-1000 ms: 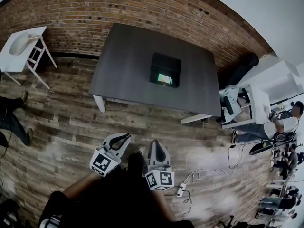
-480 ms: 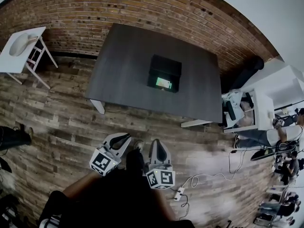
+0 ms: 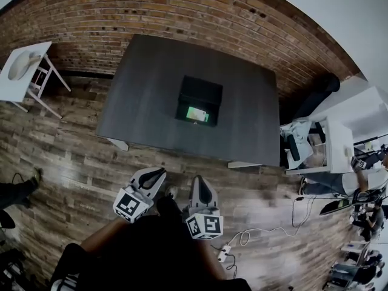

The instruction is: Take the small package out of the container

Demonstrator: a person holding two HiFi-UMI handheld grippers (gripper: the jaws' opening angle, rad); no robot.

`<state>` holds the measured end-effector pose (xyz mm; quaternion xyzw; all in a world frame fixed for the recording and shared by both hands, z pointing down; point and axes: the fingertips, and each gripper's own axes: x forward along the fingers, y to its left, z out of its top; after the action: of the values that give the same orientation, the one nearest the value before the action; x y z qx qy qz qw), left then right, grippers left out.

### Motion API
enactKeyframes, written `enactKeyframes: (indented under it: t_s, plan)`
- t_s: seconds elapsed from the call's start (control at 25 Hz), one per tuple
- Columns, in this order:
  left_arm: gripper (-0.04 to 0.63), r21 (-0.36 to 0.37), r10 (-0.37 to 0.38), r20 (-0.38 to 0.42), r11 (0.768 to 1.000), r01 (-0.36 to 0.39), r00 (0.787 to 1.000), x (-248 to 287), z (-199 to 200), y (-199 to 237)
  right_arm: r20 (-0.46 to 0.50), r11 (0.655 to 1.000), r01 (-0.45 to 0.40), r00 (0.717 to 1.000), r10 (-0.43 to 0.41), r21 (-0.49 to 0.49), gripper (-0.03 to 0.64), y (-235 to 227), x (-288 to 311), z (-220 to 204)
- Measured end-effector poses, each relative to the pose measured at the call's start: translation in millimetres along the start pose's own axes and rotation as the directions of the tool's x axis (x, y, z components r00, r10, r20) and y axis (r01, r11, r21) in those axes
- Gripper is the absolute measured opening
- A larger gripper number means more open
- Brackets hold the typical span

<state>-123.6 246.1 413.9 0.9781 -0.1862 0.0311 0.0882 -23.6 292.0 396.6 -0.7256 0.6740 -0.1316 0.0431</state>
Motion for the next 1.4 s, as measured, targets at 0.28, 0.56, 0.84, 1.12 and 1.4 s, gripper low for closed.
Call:
enactKeyframes:
  t_s: [0.28,0.56,0.84,1.12,1.4]
  plan:
    - [0.044,0.002,0.051,-0.011,0.999,-0.051,0.999,51.8,4.6,-3.4,-0.023,0.999,-0.047,0.999,0.047,0.008,0.025,-51.3,24.9,12.7]
    - [0.044,0.001,0.106,-0.023,0.994,-0.106,0.994,83.5,5.5,-1.6,-0.043,0.995,-0.098,0.994,0.098,0.000,0.025,-89.2,47.7,15.2]
    - [0.044,-0.003,0.120,-0.034,0.993,-0.120,0.992,97.7,4.2,3.1,-0.063,0.995,-0.097,0.993,0.098,0.010,0.025,-106.3,58.4,16.9]
    - [0.044,-0.020,0.114,-0.040,0.993,-0.115,0.993,111.1,5.2,20.1,-0.078,0.996,-0.095,0.992,0.095,0.001,0.025,-108.3,73.0,16.6]
    - [0.044,-0.018,0.065,-0.039,0.998,-0.066,0.997,138.3,2.7,46.6,-0.082,0.998,-0.060,0.995,0.059,-0.004,0.025,-119.0,100.2,15.7]
